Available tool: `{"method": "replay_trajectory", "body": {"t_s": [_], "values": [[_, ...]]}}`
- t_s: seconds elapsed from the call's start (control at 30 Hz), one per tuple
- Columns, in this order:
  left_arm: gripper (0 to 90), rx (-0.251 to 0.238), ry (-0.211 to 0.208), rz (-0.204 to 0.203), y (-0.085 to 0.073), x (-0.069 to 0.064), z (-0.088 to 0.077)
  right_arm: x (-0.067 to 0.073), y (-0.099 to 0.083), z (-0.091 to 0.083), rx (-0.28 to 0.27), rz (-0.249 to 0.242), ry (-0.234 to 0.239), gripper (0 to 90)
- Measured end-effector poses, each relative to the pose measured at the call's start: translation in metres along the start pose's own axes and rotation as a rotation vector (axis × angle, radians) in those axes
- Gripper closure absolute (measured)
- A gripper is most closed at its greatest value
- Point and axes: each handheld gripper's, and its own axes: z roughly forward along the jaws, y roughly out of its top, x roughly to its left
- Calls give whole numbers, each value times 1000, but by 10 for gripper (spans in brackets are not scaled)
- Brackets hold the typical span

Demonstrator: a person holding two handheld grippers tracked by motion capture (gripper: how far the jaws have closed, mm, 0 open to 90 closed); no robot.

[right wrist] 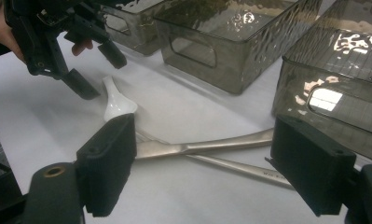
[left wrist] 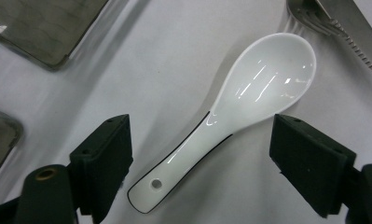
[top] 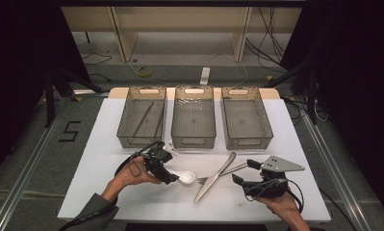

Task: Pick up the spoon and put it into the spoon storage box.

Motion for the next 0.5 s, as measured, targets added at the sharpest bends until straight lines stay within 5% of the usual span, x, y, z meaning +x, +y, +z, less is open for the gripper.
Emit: {"method": "replay_trajectory", "body": {"t_s": [0.5], "values": [[329,72,-8,64,-1,-2,13,3,0,2,15,-13,10,233]]}}
